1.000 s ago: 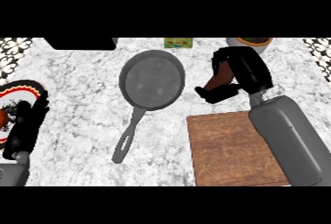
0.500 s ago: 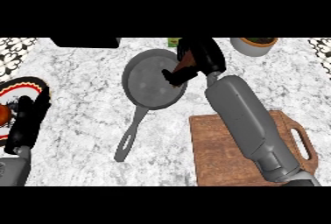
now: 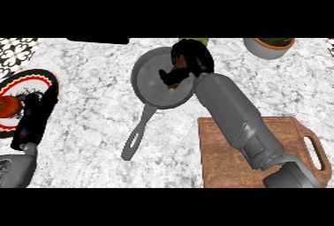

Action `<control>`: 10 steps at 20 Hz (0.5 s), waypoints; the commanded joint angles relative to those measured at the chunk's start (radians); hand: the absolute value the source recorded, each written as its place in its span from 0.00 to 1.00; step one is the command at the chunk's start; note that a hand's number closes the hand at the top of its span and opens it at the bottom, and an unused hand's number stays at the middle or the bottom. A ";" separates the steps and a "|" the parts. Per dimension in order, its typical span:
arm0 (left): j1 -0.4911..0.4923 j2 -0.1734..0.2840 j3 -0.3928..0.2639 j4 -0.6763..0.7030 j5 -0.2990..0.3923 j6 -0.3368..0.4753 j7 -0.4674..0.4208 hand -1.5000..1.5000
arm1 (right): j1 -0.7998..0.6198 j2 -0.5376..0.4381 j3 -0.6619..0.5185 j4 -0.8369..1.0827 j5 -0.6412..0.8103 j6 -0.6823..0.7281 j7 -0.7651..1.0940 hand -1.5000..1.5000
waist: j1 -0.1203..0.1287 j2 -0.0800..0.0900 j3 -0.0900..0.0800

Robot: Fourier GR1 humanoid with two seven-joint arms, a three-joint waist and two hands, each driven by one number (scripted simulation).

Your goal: Pick the sweet potato from the cutting board and place it in the pan

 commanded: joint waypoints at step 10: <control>-0.083 -0.025 -0.046 0.004 -0.015 -0.043 0.021 0.50 | -0.013 0.006 -0.051 0.180 -0.229 0.023 -0.115 0.00 | 0.096 0.029 0.002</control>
